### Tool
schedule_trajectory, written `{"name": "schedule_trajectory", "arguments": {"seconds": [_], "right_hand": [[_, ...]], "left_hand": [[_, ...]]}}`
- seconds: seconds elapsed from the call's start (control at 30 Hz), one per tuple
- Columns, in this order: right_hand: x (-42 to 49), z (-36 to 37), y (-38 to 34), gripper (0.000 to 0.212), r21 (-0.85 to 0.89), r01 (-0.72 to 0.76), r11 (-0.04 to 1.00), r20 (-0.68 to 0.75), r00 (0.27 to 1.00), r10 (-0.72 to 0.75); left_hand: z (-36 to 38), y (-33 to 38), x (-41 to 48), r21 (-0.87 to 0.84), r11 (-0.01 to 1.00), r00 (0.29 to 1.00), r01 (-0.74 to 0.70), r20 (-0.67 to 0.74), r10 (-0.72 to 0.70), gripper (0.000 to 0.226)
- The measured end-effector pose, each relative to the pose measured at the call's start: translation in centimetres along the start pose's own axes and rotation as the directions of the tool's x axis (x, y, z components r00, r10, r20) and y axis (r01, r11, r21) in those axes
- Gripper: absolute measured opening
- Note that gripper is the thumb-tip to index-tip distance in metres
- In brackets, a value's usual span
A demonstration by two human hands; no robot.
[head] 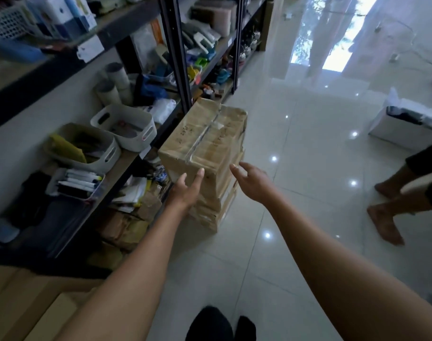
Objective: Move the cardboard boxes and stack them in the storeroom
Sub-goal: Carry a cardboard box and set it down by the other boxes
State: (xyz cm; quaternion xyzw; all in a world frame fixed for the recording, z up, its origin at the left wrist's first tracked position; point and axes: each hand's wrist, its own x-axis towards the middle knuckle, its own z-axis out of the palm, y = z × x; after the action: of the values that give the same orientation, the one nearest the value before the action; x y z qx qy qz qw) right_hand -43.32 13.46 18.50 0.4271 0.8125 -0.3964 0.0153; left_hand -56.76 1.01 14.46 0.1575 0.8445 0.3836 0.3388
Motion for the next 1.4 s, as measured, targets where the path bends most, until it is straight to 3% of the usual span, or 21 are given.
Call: {"name": "schedule_trajectory", "arguments": {"seconds": [0.3, 0.53, 0.7, 0.8, 0.9, 1.0, 1.13, 1.27, 1.4], "right_hand": [[19.2, -3.4, -1.5, 0.065, -0.141, 0.068, 0.988, 0.032, 0.997, -0.064], [30.6, -5.0, -2.3, 0.060, -0.229, 0.105, 0.968, 0.027, 0.994, -0.101], [37.9, -6.2, -3.0, 0.060, -0.334, 0.197, 0.922, 0.131, 0.978, -0.162], [41.9, -6.3, -3.2, 0.063, -0.323, 0.219, 0.921, 0.274, 0.953, -0.131], [45.0, -5.6, -3.0, 0.044, -0.288, 0.279, 0.916, 0.411, 0.900, -0.145], [46.1, -4.8, -2.1, 0.033, -0.197, 0.310, 0.930, 0.460, 0.867, -0.191], [47.0, -4.0, -1.1, 0.044, -0.127, 0.334, 0.934, 0.456, 0.856, -0.244], [45.2, -3.7, -2.1, 0.044, -0.118, 0.372, 0.921, 0.486, 0.830, -0.273], [42.1, -2.9, -3.2, 0.048, -0.119, 0.424, 0.898, 0.482, 0.815, -0.321]], "left_hand": [[1.1, 3.2, 14.7, -0.098, 0.971, 0.952, 0.218, -0.200, -0.233, 0.100], [3.4, 3.2, 19.6, -0.476, 0.775, 0.764, 0.415, -0.280, -0.581, 0.098], [4.8, 2.9, 20.6, -0.596, 0.711, 0.692, 0.372, -0.333, -0.641, 0.083], [5.4, 3.0, 20.7, -0.632, 0.705, 0.654, 0.322, -0.390, -0.648, 0.081], [6.2, 2.9, 20.7, -0.642, 0.703, 0.581, 0.307, -0.458, -0.672, 0.079], [7.2, 2.5, 20.8, -0.705, 0.650, 0.501, 0.283, -0.469, -0.727, 0.076], [7.5, 2.4, 21.2, -0.772, 0.588, 0.510, 0.241, -0.414, -0.754, 0.074], [6.4, 2.0, 19.4, -0.786, 0.586, 0.511, 0.198, -0.428, -0.745, 0.076], [5.6, 2.1, 15.5, -0.792, 0.598, 0.479, 0.123, -0.480, -0.735, 0.063]]}}
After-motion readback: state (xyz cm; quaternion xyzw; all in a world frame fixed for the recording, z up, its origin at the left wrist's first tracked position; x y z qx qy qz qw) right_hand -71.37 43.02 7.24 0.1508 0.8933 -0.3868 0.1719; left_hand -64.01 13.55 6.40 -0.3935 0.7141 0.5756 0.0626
